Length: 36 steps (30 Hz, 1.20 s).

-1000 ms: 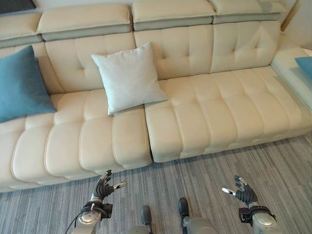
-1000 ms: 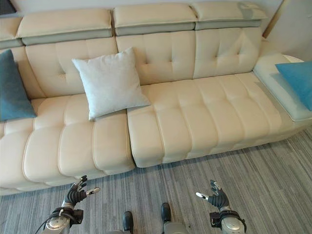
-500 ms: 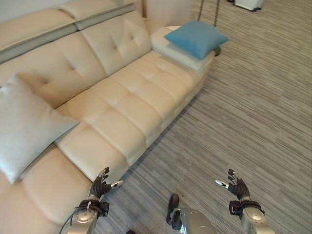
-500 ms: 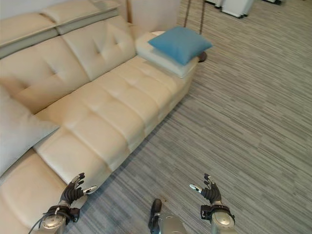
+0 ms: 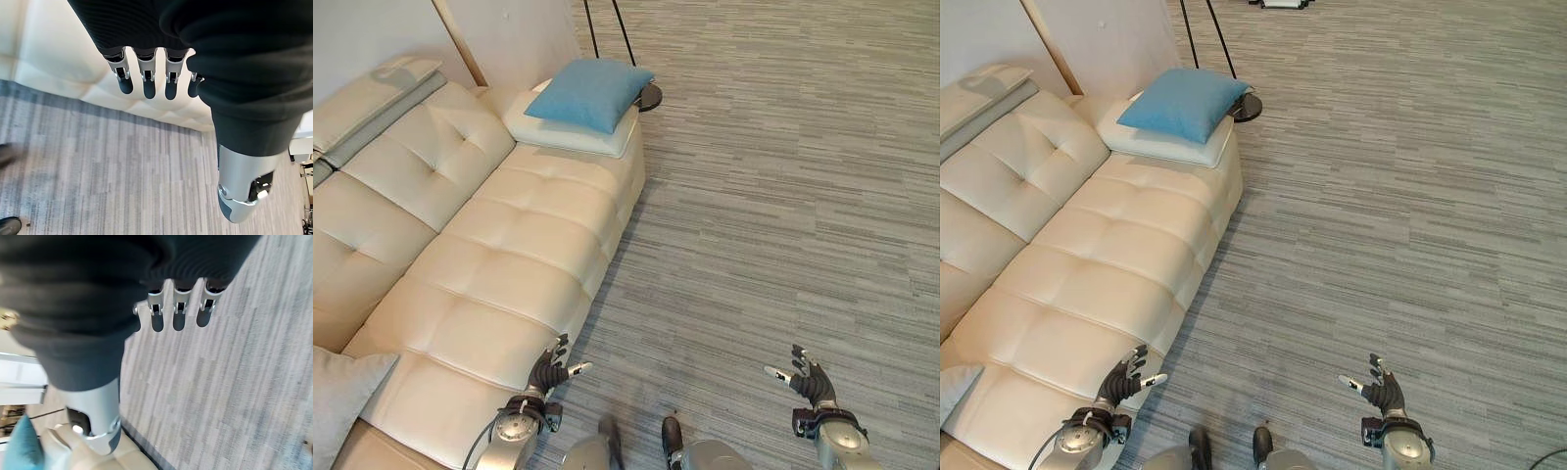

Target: Pick up all the scattered cushions and arrange them neatly on the sofa.

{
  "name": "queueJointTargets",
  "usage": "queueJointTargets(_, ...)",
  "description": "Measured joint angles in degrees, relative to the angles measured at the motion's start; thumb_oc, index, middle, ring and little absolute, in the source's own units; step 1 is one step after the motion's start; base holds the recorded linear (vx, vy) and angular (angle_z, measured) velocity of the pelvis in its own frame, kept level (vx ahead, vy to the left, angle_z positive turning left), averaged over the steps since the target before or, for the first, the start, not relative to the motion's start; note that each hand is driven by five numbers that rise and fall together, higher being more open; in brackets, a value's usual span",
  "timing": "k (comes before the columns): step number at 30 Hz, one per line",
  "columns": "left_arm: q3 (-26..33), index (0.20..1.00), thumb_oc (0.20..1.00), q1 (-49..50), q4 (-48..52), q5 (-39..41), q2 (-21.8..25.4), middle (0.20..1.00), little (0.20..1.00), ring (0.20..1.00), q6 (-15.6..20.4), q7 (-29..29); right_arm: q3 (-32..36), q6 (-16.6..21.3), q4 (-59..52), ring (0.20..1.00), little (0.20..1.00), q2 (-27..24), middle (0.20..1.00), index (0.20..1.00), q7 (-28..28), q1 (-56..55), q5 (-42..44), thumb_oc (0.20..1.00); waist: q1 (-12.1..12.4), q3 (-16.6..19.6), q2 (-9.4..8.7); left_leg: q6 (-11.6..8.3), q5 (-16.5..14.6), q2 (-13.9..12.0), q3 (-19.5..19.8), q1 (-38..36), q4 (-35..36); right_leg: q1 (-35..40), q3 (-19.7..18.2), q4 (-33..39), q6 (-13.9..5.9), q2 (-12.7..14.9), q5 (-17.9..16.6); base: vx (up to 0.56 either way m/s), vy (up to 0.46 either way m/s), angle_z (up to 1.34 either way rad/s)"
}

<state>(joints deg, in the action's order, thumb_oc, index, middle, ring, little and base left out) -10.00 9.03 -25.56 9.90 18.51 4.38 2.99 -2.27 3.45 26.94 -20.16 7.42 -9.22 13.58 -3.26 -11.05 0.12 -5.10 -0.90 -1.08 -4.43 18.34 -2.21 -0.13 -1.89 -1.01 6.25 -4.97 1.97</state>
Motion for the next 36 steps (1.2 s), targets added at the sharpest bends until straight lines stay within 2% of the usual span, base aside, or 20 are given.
queueJointTargets(3,0.0,1.0,1.0,0.6,-0.6,-0.1,-0.3,1.0,1.0,1.0,-1.1,-0.2,-0.2,-0.1,0.8,1.0,1.0,0.0,1.0,1.0,-0.1,0.6,-0.1,1.0,2.4,-1.2,1.32,1.59,2.5,1.5,2.2,2.1,4.3,3.2,-2.8,0.2,1.14,-2.0,0.3,0.38,0.103,-0.73)
queueJointTargets(7,1.2,1.0,1.0,3.3,-0.7,-0.5,0.0,1.0,1.0,1.0,-1.4,-0.4,-1.7,0.0,-0.1,1.0,1.0,-0.1,1.0,1.0,-0.7,-1.9,-0.2,1.0,3.7,0.1,-0.54,5.08,3.1,2.6,2.4,0.2,-1.0,7.0,-8.1,-5.2,-0.05,-1.8,8.7,0.6,0.195,-0.7)
queueJointTargets(8,1.2,1.0,1.0,3.6,-0.5,-0.6,0.3,1.0,1.0,1.0,-1.4,-0.5,-1.7,-0.1,-0.5,1.0,1.0,0.4,1.0,1.0,-0.7,-2.3,-0.2,1.0,3.4,1.2,-1.15,6.14,6.1,3.6,2.3,-0.6,-1.5,6.9,-8.0,-6.7,-0.26,-0.9,10.8,0.36,0.154,-0.51)
queueJointTargets(9,1.1,1.0,1.0,3.7,-0.4,-1.7,0.3,1.0,1.0,1.0,-1.7,-0.2,-1.6,-0.4,-0.6,1.0,1.0,1.1,1.0,1.0,-0.9,-3.0,-0.1,1.0,3.4,1.3,-1.98,8.8,10.3,2.6,-0.5,-2.6,-0.9,4.5,-7.0,-15.7,-6.02,-0.6,14.0,0.21,0.087,-0.5)
queueJointTargets(10,1.0,1.0,1.0,3.7,0.5,-1.9,0.8,1.0,1.0,1.0,-1.6,-0.3,-1.8,-0.4,-0.9,1.0,1.0,1.6,1.0,1.0,-1.2,-2.5,-0.1,1.0,3.5,1.4,-2.46,10.01,11.0,2.4,-2.0,-3.6,-0.7,2.6,-6.7,-21.0,-8.19,-0.6,14.3,0.31,0.132,-0.74)
queueJointTargets(11,1.0,1.0,1.0,3.0,0.5,-2.0,1.3,1.0,1.0,1.0,-1.5,-0.3,-2.3,-0.2,-3.2,1.0,1.0,2.4,1.0,1.0,-1.4,-2.6,-0.1,1.0,3.3,1.7,-4.06,11.38,9.0,3.8,-2.9,-5.4,-0.6,-1.3,-4.3,-31.2,-11.49,2.2,14.7,0.32,0.153,-0.51)
queueJointTargets(12,0.7,1.0,1.0,1.8,0.1,-2.1,1.5,1.0,1.0,1.0,-1.5,-0.3,-2.6,0.1,-4.2,1.0,1.0,2.4,1.0,1.0,-1.6,-2.8,-0.1,1.0,3.2,1.5,-4.44,10.73,9.0,4.8,-3.6,-6.6,-0.5,-3.4,-2.5,-37.4,-12.57,4.7,14.1,0.43,0.215,-0.15)
queueJointTargets(14,0.1,1.0,1.0,-1.3,0.2,-2.1,1.7,1.0,1.0,1.0,-1.1,-0.1,-2.9,0.2,-4.8,1.0,1.0,2.3,1.0,1.0,-1.7,-1.3,-0.1,1.0,2.6,1.2,-3.77,13.02,6.6,5.6,-2.9,-8.5,-0.3,-5.7,-0.6,-41.6,-12.66,8.3,14.1,0.43,0.169,-0.05)
queueJointTargets(15,0.0,1.0,1.0,-2.9,0.0,-2.1,1.8,1.0,1.0,1.0,-1.1,0.4,-3.5,0.3,-5.0,1.0,1.0,2.4,1.0,1.0,-1.8,0.9,-0.1,1.0,2.6,0.2,-2.13,12.49,7.0,5.1,-3.1,-11.1,1.7,-7.8,4.6,-42.0,-12.21,11.8,14.6,0.27,0.055,-0.18)
queueJointTargets(18,0.1,1.0,1.0,-4.0,0.0,-2.0,2.2,1.0,1.0,1.0,-0.8,1.0,-4.0,0.8,-6.0,1.0,1.0,2.8,1.0,1.0,-2.1,2.4,-0.2,1.0,2.0,-1.1,0.23,11.79,5.9,4.2,-2.4,-15.3,4.1,-12.1,9.0,-32.1,-12.76,12.4,14.6,0.39,0.018,-0.04)
queueJointTargets(19,0.3,1.0,1.0,-3.9,0.0,-2.0,2.2,1.0,1.0,1.0,-0.6,1.1,-4.1,1.0,-6.0,1.0,1.0,2.6,1.0,1.0,-2.2,2.7,-0.3,1.0,2.0,-1.1,0.08,10.13,3.8,4.2,-2.5,-16.2,4.5,-14.1,10.2,-29.3,-13.16,12.4,14.2,0.43,-0.048,0.0)
queueJointTargets(22,1.7,1.0,1.0,-2.7,-3.3,-2.1,1.7,1.0,1.0,1.0,-0.7,1.5,-3.9,0.9,-5.4,1.0,1.0,2.3,1.0,1.0,-2.3,3.6,-1.4,1.0,1.9,-1.2,-0.62,8.68,0.9,4.8,-2.8,-18.6,5.0,-20.2,11.2,-13.0,-14.6,10.1,5.9,0.51,-0.088,-0.1)
queueJointTargets(23,1.8,1.0,1.0,-2.2,-4.4,-2.1,1.6,1.0,1.0,1.0,-1.1,1.5,-3.8,0.8,-5.3,1.0,1.0,2.3,1.0,1.0,-2.1,3.2,-1.7,1.0,1.1,-1.5,-1.34,8.18,0.3,5.5,-2.5,-20.1,5.3,-21.5,11.5,-6.8,-14.24,10.0,1.2,0.48,-0.112,0.21)
queueJointTargets(26,3.2,1.0,1.0,0.3,-4.8,-2.3,0.9,1.0,1.0,1.0,-1.2,1.6,-3.7,0.2,-4.2,1.0,1.0,2.5,1.0,1.0,-1.7,1.5,-2.9,1.0,0.4,-1.7,-2.82,7.95,-3.0,6.8,-0.9,-24.5,5.3,-22.2,11.3,1.3,-13.43,10.6,-4.3,0.47,-0.137,0.23)
queueJointTargets(29,3.5,1.0,1.0,1.6,-4.1,-2.6,0.3,1.0,1.0,1.0,-1.1,1.7,-3.7,-0.2,-2.5,1.0,1.0,2.5,1.0,1.0,-1.7,-0.8,-2.9,1.0,-1.0,-0.5,-3.09,6.7,-6.2,5.6,2.8,-28.3,4.6,-18.6,9.8,-0.3,-11.72,10.3,-7.1,0.49,-0.219,0.7)
queueJointTargets(30,3.2,1.0,1.0,2.0,-4.3,-2.6,-0.2,1.0,1.0,1.0,-1.1,1.8,-3.6,-0.4,-1.5,1.0,1.0,2.0,1.0,1.0,-1.7,-0.7,-2.9,1.0,-1.3,-0.2,-1.31,5.34,-7.6,3.5,4.3,-29.1,3.6,-17.7,10.8,-2.0,-10.51,9.3,-10.4,0.52,-0.332,0.78)
queueJointTargets(31,3.2,1.0,1.0,1.0,-4.4,-2.5,-0.5,1.0,1.0,1.0,-1.1,1.8,-3.2,-0.6,-0.3,1.0,1.0,2.0,1.0,1.0,-1.6,0.0,-2.9,1.0,-2.4,-0.3,-0.6,3.7,-8.7,2.4,5.2,-27.8,-0.6,-16.8,11.5,-2.6,-9.79,9.0,-11.4,0.49,-0.331,1.06)
queueJointTargets(33,3.4,1.0,1.0,0.4,-4.5,-2.1,-0.9,1.0,1.0,1.0,-0.6,1.9,-2.7,-0.5,0.0,1.0,1.0,1.5,1.0,1.0,-1.4,1.2,-2.9,1.0,-1.4,-0.2,-0.38,2.19,-8.2,1.7,2.3,-22.9,-14.8,-13.3,12.2,-1.8,-3.34,8.0,-12.4,0.34,-0.233,0.42)
queueJointTargets(35,3.4,1.0,1.0,1.0,-5.7,-2.0,-1.0,1.0,1.0,1.0,-0.6,2.0,-2.5,0.1,-0.2,1.0,1.0,0.6,1.0,1.0,-1.2,3.4,-2.9,1.0,-0.7,0.0,0.51,-0.58,-6.9,-0.7,2.2,-18.1,-28.2,-9.8,12.0,-0.5,-1.19,6.5,-10.1,0.35,-0.193,-0.18)
queueJointTargets(36,3.5,1.0,1.0,1.1,-6.1,-2.0,-1.0,1.0,1.0,1.0,-0.5,2.0,-2.1,0.4,-0.3,1.0,1.0,0.4,1.0,1.0,-1.0,4.4,-2.9,1.0,-0.5,0.0,0.38,-0.25,-7.0,-3.0,-1.3,-14.7,-33.6,-7.9,11.8,0.4,0.17,6.1,-7.5,0.28,-0.084,0.03)
